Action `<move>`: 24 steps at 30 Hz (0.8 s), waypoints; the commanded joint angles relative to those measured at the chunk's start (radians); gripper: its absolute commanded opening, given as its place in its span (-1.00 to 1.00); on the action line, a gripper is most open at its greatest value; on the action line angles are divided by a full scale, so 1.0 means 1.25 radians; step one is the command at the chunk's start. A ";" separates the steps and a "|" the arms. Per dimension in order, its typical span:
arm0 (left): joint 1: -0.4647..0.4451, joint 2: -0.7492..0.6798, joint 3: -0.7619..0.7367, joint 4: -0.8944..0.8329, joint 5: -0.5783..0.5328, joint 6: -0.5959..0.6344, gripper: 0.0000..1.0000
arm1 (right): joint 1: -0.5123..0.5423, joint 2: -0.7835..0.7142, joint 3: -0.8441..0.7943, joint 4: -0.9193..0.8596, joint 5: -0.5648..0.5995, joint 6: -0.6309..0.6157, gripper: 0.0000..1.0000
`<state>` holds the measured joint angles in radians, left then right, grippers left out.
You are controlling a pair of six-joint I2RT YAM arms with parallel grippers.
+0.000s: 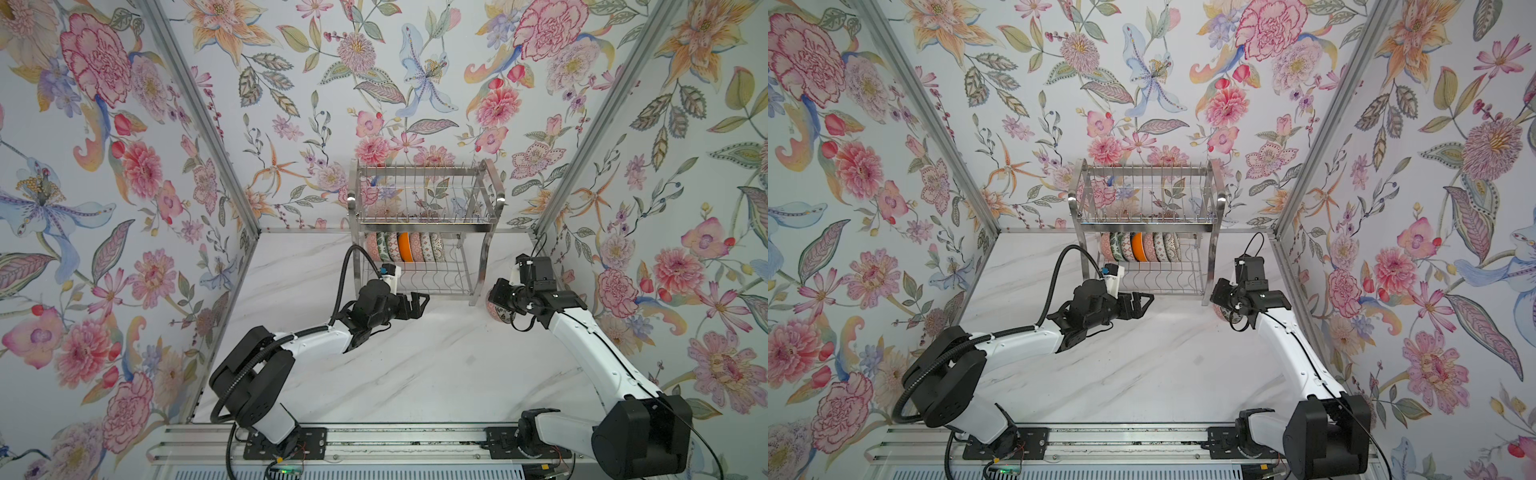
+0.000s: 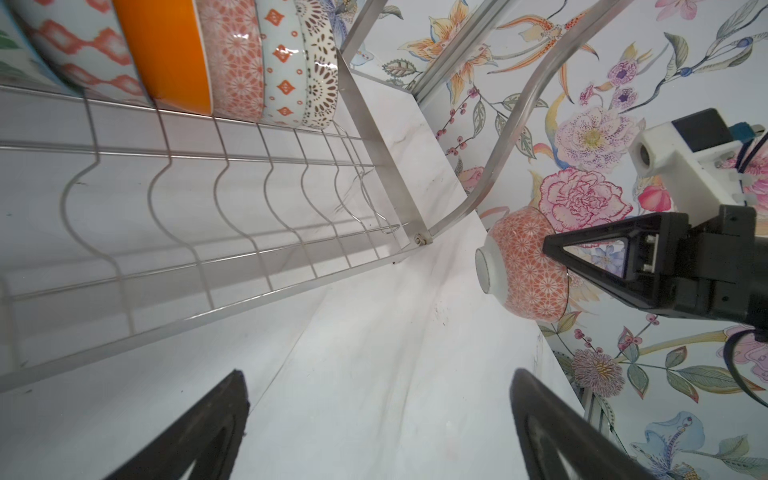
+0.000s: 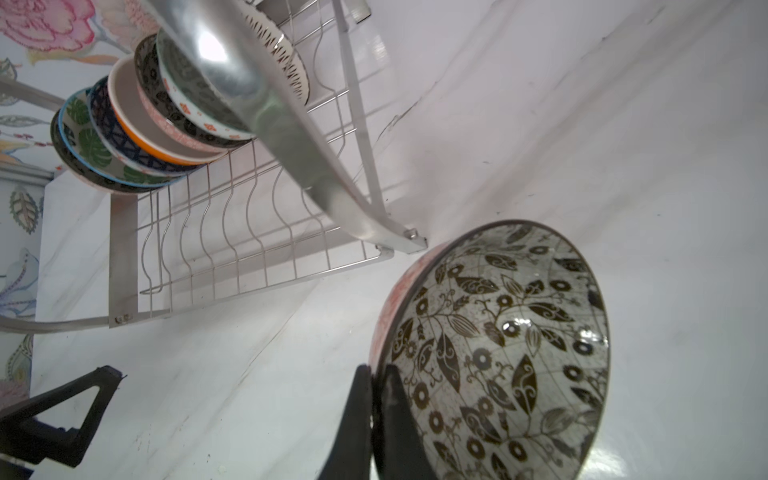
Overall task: Load the bowls into the dish rack
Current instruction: 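Lift the black-leaf bowl with the right gripper toward the rack's far side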
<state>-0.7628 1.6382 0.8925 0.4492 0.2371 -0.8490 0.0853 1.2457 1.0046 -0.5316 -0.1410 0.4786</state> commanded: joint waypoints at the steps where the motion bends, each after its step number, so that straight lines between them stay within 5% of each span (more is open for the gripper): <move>1: -0.015 0.050 0.061 0.035 -0.023 0.004 0.98 | -0.054 0.020 0.056 0.010 -0.055 -0.027 -1.00; 10: -0.023 0.150 0.165 0.050 -0.028 -0.009 0.98 | -0.172 0.130 0.170 0.067 -0.164 -0.002 -1.00; 24: -0.032 0.192 0.252 -0.006 -0.049 0.016 0.98 | -0.219 0.370 0.354 0.255 -0.445 0.056 -1.00</move>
<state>-0.7925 1.8599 1.1641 0.4686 0.1978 -0.8516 -0.1875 1.6730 1.3849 -0.3389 -0.5694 0.5144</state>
